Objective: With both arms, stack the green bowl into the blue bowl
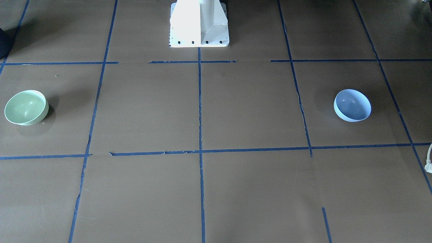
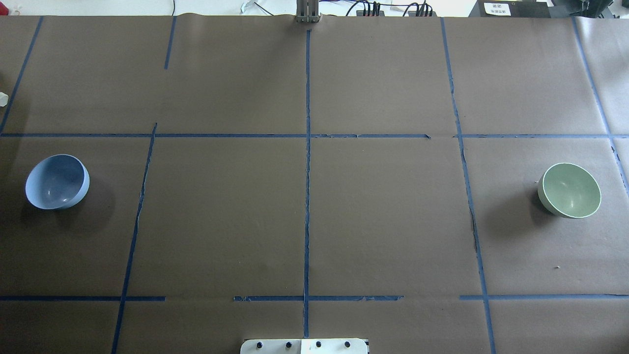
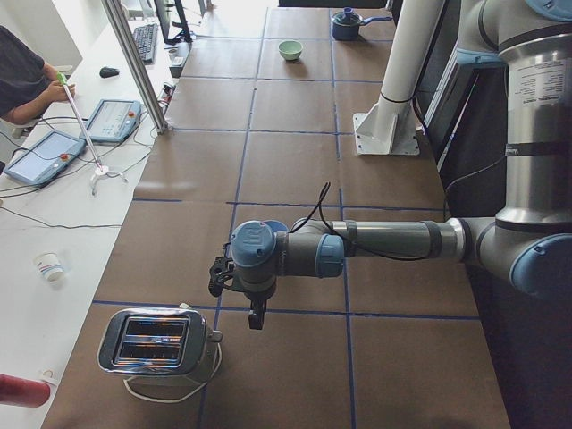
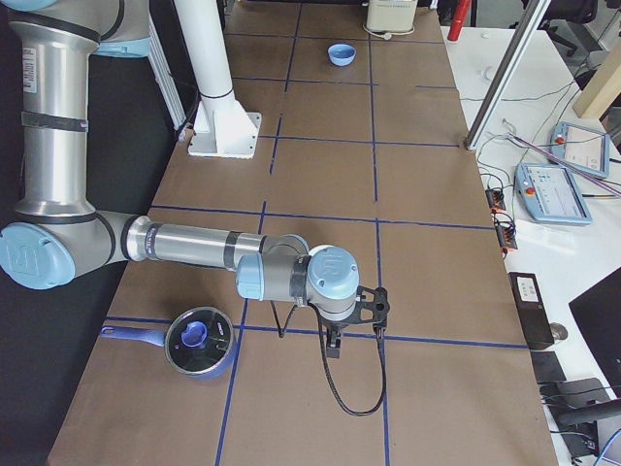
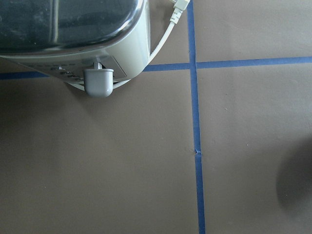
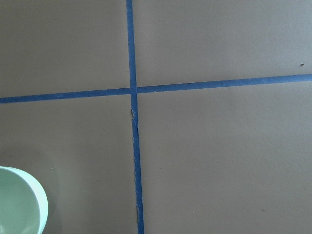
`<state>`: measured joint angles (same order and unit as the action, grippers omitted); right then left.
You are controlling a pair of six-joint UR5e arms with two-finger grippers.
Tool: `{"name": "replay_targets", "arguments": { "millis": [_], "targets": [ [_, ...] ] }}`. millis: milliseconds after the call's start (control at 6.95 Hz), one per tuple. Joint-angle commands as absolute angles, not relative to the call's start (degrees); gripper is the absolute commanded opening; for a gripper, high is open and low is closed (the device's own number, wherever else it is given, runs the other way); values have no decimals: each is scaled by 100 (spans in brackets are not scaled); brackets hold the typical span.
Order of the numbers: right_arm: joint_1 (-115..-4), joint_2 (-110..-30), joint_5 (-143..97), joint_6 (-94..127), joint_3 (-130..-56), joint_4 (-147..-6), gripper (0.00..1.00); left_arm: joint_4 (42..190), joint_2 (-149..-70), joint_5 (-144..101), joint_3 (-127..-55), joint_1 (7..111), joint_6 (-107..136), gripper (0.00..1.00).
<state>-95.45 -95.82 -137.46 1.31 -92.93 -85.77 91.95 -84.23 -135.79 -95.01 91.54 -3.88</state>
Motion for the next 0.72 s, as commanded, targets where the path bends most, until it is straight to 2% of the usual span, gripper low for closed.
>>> {"name": "replay_targets", "arguments": {
  "millis": [0, 288, 576],
  "targets": [
    [-9536, -9580, -13729, 132, -9290, -8569, 100, 9246, -8420, -13831, -9501, 9097, -134, 100],
    [-9536, -9545, -13737, 254, -9299, -8552, 100, 10013, -8420, -14264, -9501, 8564, 994, 100],
    [-9527, -9510, -13755, 316, -9316, -8552, 100, 12048, -8122, -14151, -9396, 7564, 3135, 100]
  ]
}}
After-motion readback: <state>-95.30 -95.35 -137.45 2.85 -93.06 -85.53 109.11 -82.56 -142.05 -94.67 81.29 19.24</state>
